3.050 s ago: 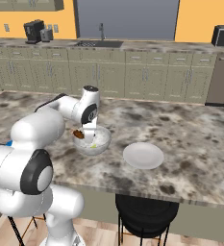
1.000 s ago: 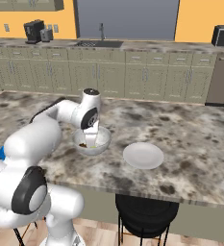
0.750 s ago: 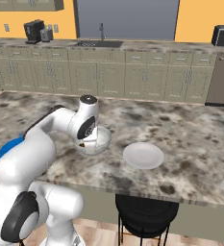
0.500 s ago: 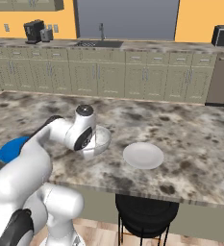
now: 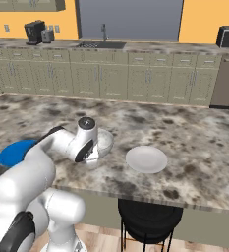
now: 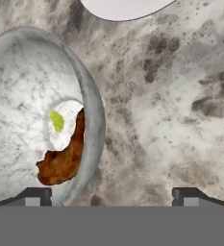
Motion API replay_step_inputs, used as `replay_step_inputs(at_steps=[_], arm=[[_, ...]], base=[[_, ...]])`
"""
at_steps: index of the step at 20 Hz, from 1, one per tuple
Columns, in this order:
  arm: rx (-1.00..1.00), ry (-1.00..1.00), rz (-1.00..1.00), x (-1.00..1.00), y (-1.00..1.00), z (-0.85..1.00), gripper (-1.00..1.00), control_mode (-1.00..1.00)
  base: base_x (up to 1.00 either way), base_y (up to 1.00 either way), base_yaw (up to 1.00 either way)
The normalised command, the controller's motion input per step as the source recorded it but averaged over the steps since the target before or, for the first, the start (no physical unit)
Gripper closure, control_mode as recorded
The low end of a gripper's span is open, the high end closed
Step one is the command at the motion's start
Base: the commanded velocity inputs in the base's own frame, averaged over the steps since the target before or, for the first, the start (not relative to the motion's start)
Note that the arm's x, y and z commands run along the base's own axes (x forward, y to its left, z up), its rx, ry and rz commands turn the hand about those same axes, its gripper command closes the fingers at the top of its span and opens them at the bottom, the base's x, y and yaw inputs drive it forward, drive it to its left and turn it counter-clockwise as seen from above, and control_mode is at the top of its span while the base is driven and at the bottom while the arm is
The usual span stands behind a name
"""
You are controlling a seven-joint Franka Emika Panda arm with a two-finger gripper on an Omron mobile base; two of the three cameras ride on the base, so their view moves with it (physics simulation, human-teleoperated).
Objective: Pick the chicken drumstick and lemon wedge from their plates and place them in the bowl. Then put the bowl in the fridge.
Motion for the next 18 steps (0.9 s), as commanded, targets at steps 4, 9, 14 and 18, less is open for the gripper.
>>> replay_step_inputs(at_steps=[4, 9, 14, 18], arm=[[0.00, 0.01, 0.02, 0.31, -0.01, -0.08, -1.00, -1.00], [0.00, 0.06, 0.00, 0.28, 0.00, -0.13, -1.00, -1.00], [0.00, 0.08, 0.00, 0.23, 0.00, -0.17, -1.00, -1.00], [0.00, 0.07, 0.00, 0.23, -0.02, -0.18, -1.00, -1.00]], base=[[0.00, 0.00, 0.00], [0.00, 0.00, 0.00], [0.00, 0.00, 0.00], [0.00, 0.00, 0.00]])
